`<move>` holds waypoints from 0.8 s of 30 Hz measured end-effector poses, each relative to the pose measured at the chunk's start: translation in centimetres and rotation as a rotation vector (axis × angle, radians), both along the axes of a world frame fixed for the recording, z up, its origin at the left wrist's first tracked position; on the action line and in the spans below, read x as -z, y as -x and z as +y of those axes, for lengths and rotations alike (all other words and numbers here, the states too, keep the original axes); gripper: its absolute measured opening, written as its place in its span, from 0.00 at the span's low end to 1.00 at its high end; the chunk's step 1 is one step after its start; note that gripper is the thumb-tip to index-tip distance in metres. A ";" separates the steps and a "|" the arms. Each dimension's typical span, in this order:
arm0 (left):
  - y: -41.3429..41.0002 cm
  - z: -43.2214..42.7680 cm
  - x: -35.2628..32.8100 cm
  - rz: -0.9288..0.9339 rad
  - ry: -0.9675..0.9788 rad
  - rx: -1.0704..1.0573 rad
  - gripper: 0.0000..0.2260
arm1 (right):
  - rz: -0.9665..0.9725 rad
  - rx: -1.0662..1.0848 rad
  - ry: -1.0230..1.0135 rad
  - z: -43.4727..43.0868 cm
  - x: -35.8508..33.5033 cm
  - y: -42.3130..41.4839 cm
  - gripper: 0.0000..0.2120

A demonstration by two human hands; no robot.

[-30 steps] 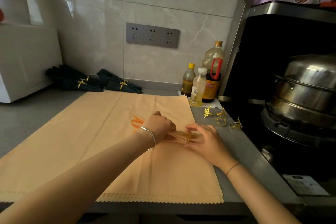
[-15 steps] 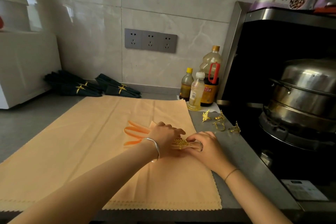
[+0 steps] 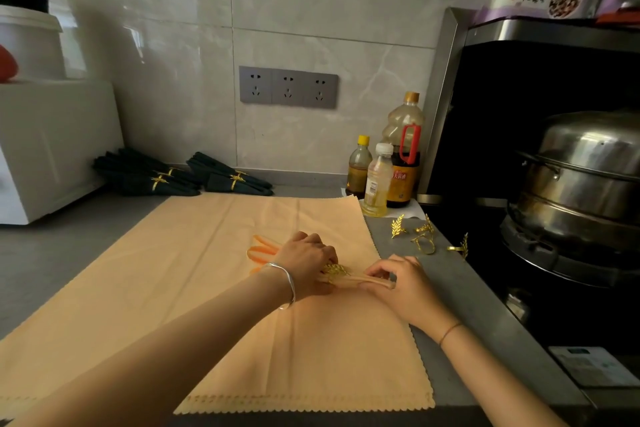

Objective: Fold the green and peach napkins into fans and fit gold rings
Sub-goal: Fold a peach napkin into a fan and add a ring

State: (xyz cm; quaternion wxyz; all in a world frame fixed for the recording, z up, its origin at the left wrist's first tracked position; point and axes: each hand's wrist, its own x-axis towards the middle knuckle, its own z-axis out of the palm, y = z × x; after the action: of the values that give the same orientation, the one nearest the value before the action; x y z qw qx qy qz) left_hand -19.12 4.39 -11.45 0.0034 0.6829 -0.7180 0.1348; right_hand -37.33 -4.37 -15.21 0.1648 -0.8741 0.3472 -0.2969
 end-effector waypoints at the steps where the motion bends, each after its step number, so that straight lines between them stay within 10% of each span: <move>1: 0.0 0.0 0.0 -0.008 -0.003 -0.002 0.23 | 0.002 0.001 -0.003 0.0 0.0 0.0 0.06; 16: -7.1 3.1 -2.2 0.057 0.084 -0.020 0.30 | 0.156 -0.158 0.034 1.7 -0.1 -3.5 0.27; 24: -14.5 1.5 0.8 0.570 0.239 -0.067 0.43 | 0.033 -0.158 -0.145 -1.8 -1.4 -7.8 0.21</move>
State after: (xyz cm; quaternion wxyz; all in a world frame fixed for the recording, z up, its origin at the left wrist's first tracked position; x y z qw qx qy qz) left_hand -4.60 5.87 -12.26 0.2808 0.7111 -0.6443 0.0213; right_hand -29.54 -6.19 -13.80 0.2447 -0.8894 0.3003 -0.2428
